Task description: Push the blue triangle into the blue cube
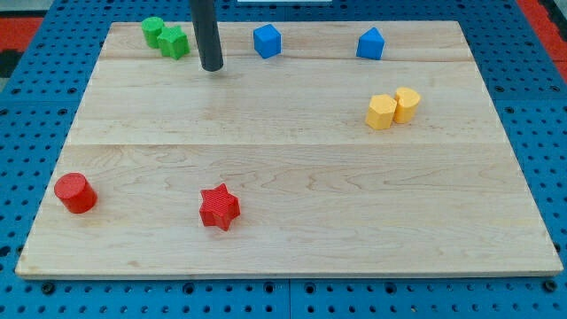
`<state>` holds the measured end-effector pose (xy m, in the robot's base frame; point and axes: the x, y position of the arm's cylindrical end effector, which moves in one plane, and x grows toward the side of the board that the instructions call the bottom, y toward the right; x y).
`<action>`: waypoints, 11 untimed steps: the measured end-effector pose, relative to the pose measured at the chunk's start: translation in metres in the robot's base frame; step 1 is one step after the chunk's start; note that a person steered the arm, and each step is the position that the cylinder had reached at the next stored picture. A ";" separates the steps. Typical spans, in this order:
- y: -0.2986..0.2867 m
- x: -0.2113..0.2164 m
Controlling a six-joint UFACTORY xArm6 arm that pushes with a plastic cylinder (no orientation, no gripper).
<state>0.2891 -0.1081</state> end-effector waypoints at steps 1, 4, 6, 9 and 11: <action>0.000 -0.005; 0.027 -0.015; 0.032 -0.015; 0.101 -0.005; 0.123 -0.005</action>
<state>0.2840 0.0150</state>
